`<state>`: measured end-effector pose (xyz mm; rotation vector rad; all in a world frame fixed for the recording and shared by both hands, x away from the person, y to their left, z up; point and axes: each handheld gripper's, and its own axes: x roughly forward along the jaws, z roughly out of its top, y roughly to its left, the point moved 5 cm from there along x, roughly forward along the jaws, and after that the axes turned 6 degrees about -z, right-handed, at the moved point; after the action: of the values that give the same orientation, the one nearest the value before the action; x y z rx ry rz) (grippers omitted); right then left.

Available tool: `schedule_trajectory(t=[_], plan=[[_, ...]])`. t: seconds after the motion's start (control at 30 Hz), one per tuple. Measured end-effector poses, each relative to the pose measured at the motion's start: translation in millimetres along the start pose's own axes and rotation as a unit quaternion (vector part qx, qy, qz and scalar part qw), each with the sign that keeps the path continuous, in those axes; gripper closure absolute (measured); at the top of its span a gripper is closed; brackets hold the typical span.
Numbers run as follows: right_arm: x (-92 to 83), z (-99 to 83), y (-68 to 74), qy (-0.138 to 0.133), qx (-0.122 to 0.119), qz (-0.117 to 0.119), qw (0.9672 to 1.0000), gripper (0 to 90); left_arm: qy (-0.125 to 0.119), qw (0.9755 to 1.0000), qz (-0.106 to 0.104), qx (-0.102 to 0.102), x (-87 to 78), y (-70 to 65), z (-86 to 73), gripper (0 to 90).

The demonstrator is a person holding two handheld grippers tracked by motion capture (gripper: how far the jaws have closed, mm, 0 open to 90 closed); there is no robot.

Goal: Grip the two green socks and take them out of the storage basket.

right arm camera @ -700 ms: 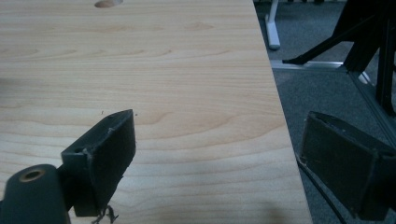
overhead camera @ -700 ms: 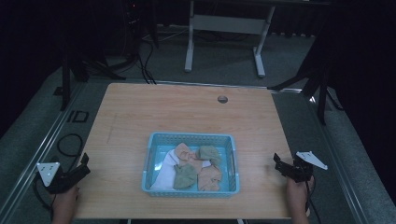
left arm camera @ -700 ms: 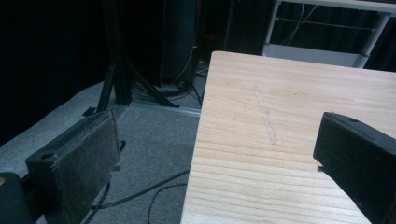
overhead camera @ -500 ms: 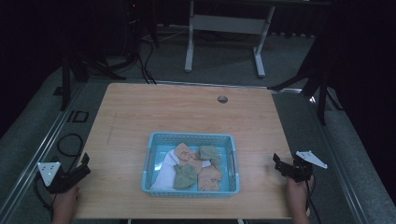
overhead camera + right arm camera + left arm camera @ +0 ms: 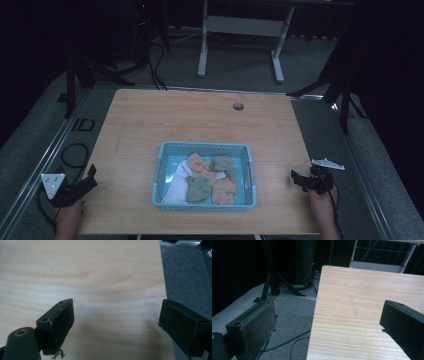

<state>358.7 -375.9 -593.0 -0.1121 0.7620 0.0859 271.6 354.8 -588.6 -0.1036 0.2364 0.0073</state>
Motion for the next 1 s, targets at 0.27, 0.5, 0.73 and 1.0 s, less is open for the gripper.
schedule_trajectory(t=[0.27, 0.5, 0.73, 1.0], plan=[[-11.9, -7.2, -2.7, 0.102, -0.064, 0.051, 0.9914, 13.1, 0.002, 1.0000, -0.001, 0.000, 0.7, -0.6, -0.2, 0.7], [-27.1, -13.0, 6.9, 0.206, -0.142, 0.092, 0.9638, 14.6, 0.002, 1.0000, -0.003, 0.000, 0.7, -0.5, -0.2, 0.7], [-35.4, -14.8, 10.4, 0.262, -0.210, 0.098, 0.9368, 15.7, 0.003, 1.0000, -0.004, 0.000, 0.7, -0.5, -0.3, 0.7], [-46.2, -14.3, 27.6, 0.298, -0.322, 0.142, 0.8873, 14.5, 0.004, 1.0000, -0.005, 0.001, 0.8, -0.7, -0.4, 0.7]])
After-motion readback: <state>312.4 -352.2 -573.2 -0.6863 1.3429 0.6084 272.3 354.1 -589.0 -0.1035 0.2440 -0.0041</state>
